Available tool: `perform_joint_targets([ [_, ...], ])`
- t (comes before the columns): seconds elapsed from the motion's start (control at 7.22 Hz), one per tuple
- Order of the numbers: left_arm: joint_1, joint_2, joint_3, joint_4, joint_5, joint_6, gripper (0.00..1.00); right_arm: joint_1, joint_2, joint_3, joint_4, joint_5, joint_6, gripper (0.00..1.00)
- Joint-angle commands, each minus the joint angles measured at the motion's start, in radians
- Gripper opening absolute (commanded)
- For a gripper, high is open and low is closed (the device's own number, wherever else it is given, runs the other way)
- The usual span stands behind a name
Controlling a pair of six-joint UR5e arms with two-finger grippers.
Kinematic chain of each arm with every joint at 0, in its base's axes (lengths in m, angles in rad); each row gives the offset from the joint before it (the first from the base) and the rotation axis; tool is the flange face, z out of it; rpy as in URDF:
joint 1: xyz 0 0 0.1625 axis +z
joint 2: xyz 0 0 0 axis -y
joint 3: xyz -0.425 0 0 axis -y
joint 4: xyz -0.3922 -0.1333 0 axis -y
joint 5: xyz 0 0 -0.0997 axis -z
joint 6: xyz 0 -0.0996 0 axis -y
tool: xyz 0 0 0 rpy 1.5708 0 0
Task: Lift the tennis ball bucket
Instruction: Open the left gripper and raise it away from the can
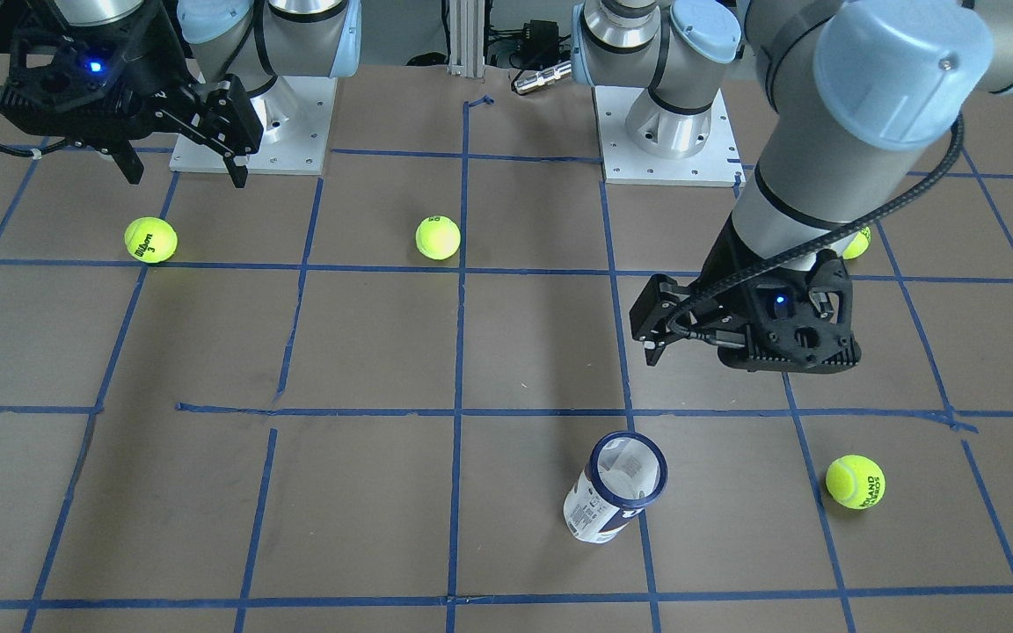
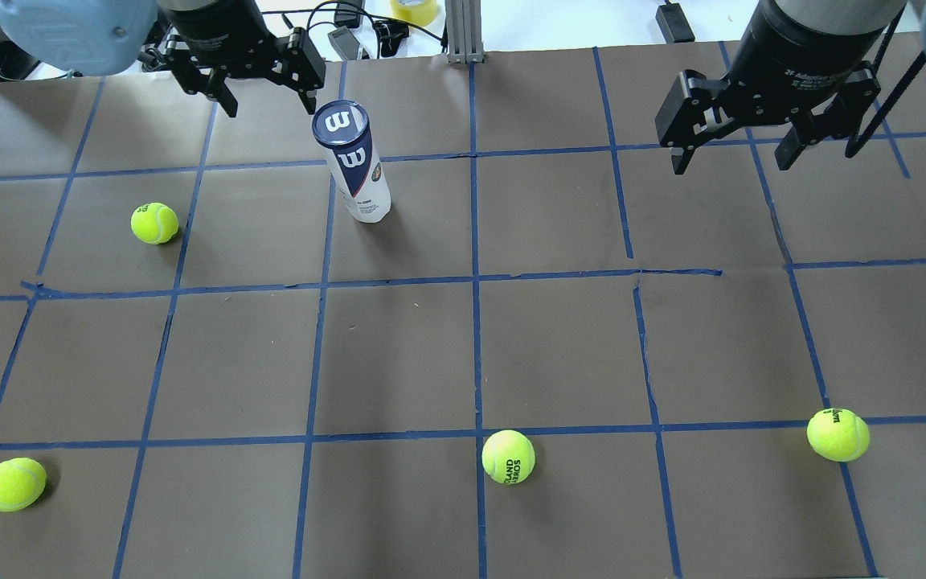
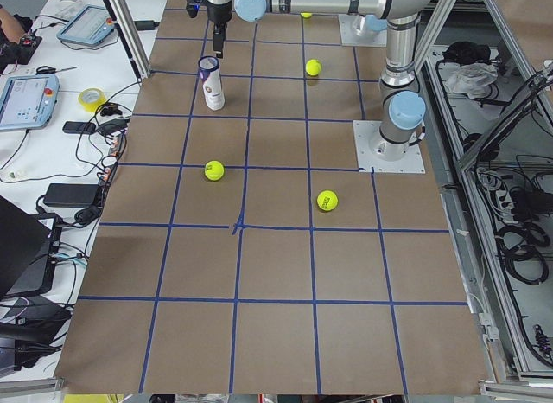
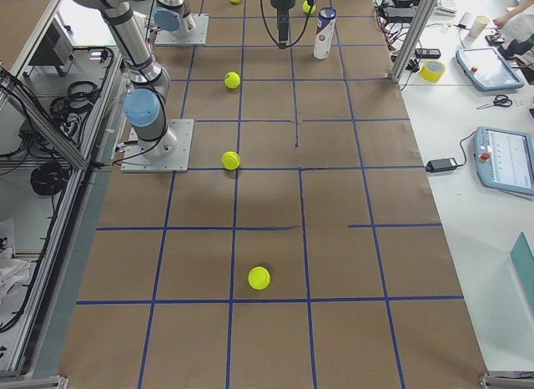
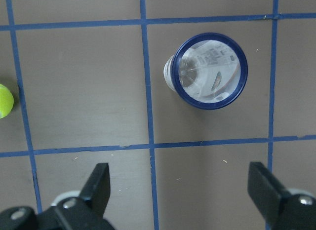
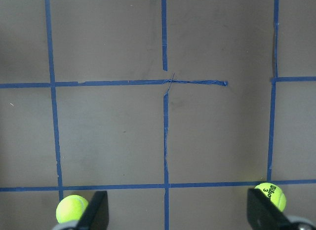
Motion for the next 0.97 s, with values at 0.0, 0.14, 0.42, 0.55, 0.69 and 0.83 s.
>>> perform_joint_targets([
  [0.0,0.054,0.093,-0.123,-0.014,0.002,0.033,1.0,0.0,0.0,0.001,-0.002,0.0,-0.001,1.0],
  [0.14,0.054,0.155,-0.173,-0.023,0.005,0.033,1.0,0.0,0.0,0.0,-0.002,0.0,-0.001,1.0],
  [0.42,0.061,0.232,-0.243,-0.026,0.007,0.033,1.0,0.0,0.0,0.001,-0.002,0.0,0.001,1.0],
  [0.55,0.064,0.251,-0.264,-0.026,0.007,0.031,1.0,0.0,0.0,0.0,-0.001,0.0,0.001,1.0],
  [0.69,0.064,0.257,-0.269,-0.026,0.007,0.031,1.0,0.0,0.0,0.001,-0.001,0.0,0.001,1.0],
  [0.83,0.064,0.26,-0.269,-0.027,0.008,0.031,1.0,0.0,0.0,0.001,-0.001,0.0,0.001,1.0],
])
